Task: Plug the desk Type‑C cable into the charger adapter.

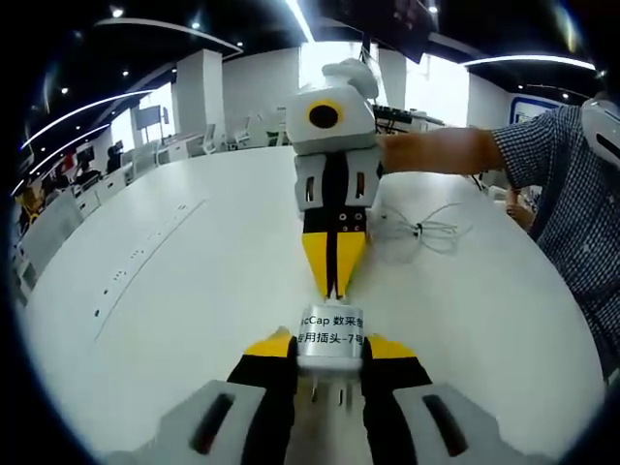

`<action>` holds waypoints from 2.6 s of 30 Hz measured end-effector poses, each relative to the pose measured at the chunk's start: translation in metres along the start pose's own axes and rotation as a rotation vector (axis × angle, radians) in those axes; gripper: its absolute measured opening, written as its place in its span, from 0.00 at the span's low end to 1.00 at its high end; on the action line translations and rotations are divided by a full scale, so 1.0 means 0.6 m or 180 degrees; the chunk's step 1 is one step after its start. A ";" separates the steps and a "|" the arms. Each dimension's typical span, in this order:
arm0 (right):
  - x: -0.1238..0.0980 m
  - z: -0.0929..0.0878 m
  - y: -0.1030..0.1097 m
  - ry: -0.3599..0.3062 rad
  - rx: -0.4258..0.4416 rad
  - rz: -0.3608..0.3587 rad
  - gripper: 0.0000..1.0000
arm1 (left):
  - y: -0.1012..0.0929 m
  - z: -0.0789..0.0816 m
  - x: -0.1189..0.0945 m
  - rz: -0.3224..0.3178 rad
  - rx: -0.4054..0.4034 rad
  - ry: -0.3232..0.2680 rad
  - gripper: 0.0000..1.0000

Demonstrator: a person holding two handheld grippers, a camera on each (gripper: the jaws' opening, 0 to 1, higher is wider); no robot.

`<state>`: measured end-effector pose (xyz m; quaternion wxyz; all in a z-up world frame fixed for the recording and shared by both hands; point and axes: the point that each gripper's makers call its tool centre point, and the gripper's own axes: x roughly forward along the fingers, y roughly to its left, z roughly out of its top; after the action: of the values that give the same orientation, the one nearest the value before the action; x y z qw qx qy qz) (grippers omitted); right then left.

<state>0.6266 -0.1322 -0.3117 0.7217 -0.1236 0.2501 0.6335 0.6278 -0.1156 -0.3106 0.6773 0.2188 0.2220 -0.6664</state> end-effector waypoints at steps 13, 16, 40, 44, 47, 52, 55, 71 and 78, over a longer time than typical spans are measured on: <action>-0.002 0.004 -0.009 0.0039 -0.0038 -0.0023 0.01 | -0.001 0.003 -0.002 0.0016 -0.0010 0.0014 0.26; 0.003 0.005 -0.006 0.0031 -0.0037 -0.0020 0.01 | 0.005 0.003 -0.007 0.0035 -0.0029 0.0009 0.26; 0.005 -0.003 0.012 0.0143 -0.0118 -0.0050 0.05 | 0.009 0.006 -0.007 0.0038 -0.0072 0.0005 0.27; 0.004 -0.003 0.012 0.0127 -0.0125 -0.0050 0.05 | 0.010 0.007 -0.004 0.0055 -0.0088 -0.0011 0.27; 0.003 -0.002 0.011 0.0128 -0.0132 -0.0051 0.05 | 0.010 0.007 -0.003 0.0062 -0.0092 -0.0016 0.27; 0.002 -0.002 0.010 0.0123 -0.0133 -0.0054 0.05 | 0.009 0.007 0.000 0.0063 -0.0093 -0.0021 0.27; 0.001 -0.003 0.010 0.0122 -0.0136 -0.0054 0.05 | 0.008 0.007 0.001 0.0056 -0.0086 -0.0027 0.27; 0.002 0.003 0.016 0.0003 -0.0283 -0.0007 0.29 | 0.004 0.006 0.003 0.0041 -0.0062 -0.0055 0.27; 0.000 0.000 0.019 0.0013 -0.0295 -0.0016 0.29 | -0.007 0.010 0.008 0.0013 -0.0053 -0.0052 0.31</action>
<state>0.6153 -0.1301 -0.3101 0.7162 -0.1588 0.2216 0.6424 0.6235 -0.1228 -0.3087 0.6822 0.2082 0.2216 -0.6649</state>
